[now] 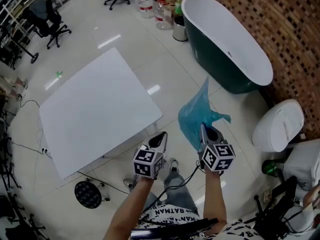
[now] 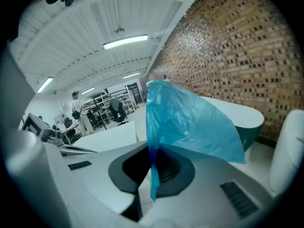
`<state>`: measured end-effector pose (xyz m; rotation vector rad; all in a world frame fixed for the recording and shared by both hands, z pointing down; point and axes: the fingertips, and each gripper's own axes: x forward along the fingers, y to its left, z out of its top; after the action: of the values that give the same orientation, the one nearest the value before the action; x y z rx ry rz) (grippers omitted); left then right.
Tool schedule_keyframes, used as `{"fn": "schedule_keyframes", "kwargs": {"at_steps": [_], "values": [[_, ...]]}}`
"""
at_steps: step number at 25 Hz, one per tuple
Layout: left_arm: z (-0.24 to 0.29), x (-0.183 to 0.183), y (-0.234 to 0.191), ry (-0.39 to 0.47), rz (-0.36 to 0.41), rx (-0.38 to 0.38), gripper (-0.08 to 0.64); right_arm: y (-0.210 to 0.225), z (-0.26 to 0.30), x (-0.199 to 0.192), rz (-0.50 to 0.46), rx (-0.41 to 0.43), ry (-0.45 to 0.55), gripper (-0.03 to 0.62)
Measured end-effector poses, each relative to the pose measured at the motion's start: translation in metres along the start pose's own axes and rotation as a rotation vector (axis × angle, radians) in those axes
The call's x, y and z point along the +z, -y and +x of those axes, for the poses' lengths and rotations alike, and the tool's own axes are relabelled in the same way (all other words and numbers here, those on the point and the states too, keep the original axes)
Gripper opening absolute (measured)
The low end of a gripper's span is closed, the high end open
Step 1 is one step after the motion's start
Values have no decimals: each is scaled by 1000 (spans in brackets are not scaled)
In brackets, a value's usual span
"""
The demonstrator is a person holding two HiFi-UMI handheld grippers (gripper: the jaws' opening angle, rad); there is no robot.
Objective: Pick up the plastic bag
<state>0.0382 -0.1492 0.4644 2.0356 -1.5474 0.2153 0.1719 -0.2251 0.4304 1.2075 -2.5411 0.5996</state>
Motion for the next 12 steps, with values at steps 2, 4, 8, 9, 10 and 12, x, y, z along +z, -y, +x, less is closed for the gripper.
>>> {"fn": "schedule_keyframes", "kwargs": {"at_steps": [2,4,8,9,10,12], "values": [[-28,26,-8,50,2,36,0,-18,-12,30,-41,17,31,3],[-66,47,-19,100,14,78,0,-43,-23,55,-74,53,70,3],[-162,72,-69,203,24,209,0,-115,-23,100,-150,150,150,3],[-186,74,-84,224,15,249,0,-130,-22,109,-160,165,166,3],[-207,75,-98,243,5,288,0,-143,-19,118,-167,175,183,3],[-244,74,-124,276,-16,364,0,-165,-15,135,-180,190,216,3]]}}
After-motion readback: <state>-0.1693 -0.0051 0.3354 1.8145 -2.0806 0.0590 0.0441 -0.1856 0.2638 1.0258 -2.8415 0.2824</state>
